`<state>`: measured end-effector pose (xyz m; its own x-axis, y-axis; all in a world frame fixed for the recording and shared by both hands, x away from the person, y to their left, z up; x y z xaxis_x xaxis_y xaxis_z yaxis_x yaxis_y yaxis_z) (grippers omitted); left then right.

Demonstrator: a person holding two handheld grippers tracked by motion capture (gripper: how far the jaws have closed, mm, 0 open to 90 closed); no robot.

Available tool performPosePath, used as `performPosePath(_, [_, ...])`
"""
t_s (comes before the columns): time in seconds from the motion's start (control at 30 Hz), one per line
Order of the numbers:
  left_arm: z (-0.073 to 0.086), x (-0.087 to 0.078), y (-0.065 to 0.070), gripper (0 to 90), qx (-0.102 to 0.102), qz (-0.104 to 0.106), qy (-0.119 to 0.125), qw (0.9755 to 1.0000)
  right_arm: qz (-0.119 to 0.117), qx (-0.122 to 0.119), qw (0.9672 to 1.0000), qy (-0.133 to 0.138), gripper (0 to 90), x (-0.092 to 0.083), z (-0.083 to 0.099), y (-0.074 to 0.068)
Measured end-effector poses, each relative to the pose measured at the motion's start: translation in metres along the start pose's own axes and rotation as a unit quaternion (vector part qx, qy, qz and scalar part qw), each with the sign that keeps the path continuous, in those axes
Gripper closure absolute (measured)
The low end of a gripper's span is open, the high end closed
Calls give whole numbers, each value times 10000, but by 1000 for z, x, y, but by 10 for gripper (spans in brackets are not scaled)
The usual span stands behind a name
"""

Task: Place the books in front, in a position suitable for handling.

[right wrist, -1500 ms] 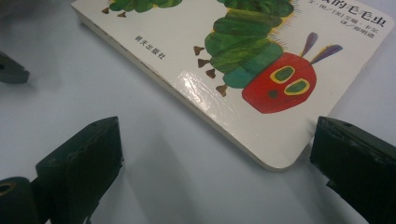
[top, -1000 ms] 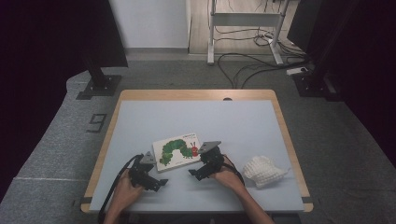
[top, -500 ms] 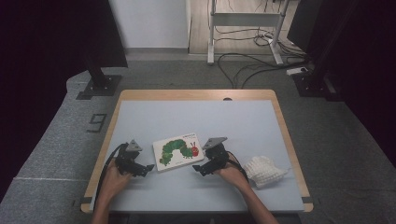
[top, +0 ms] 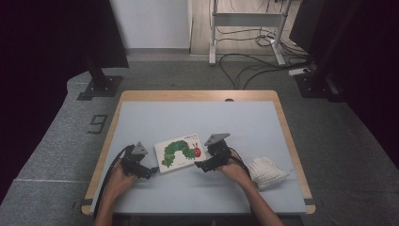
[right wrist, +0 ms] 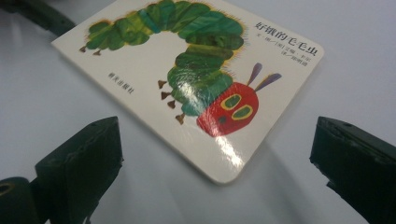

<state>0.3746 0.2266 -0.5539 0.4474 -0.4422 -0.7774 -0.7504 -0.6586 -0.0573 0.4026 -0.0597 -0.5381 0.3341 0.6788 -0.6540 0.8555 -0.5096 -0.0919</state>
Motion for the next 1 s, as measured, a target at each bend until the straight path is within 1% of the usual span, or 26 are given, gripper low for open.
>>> performPosePath(0.1, [-5,4,8,8,105,100,69,9999,21,43,10000,-38,19,4,-1,7])
performPosePath(0.2, [-7,7,12,8,107,181,96,9997,47,105,9999,-76,13,8,-3,14])
performPosePath(0.3, [-10,10,18,8,171,289,104,9994,-9,231,9997,-76,5,12,-4,22])
performPosePath(0.4, [-16,14,28,13,313,447,117,9984,10,285,9994,-172,5,18,-2,28])
performPosePath(0.43, [-19,16,31,13,390,512,112,9979,-13,315,9993,-207,4,20,-1,30])
performPosePath(0.47, [-21,18,35,11,454,533,88,9975,-35,354,9992,-186,0,22,0,31])
performPosePath(0.5, [-23,19,37,2,475,498,42,9976,-67,431,9989,-170,1,22,0,32])
performPosePath(0.6, [-26,21,40,0,441,487,50,9978,-104,507,9986,-122,15,22,1,36])
performPosePath(0.67, [-25,21,40,0,419,498,57,9979,-146,496,9986,-114,40,21,1,35])
performPosePath(0.77, [-25,21,40,0,384,514,51,9979,-116,531,9984,-149,44,21,0,35])
performPosePath(0.87, [-24,21,40,0,395,534,59,9978,-85,548,9984,-139,47,21,1,34])
performPosePath(1.0, [-22,19,44,0,401,558,75,9976,-67,539,9984,-167,47,19,2,30])
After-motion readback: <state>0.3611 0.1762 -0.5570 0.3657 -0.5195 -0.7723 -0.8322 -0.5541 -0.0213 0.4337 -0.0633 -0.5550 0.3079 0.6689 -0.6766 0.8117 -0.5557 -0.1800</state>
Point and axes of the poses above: each handheld gripper's, and its own axes: x roughly forward along the jaws, z roughly out of its underside, y roughly to its right, the point moved 4 cm from there along x, roughly forward along the jaws, and after that the axes turned 2 degrees about -z, right-handed, at the moved point
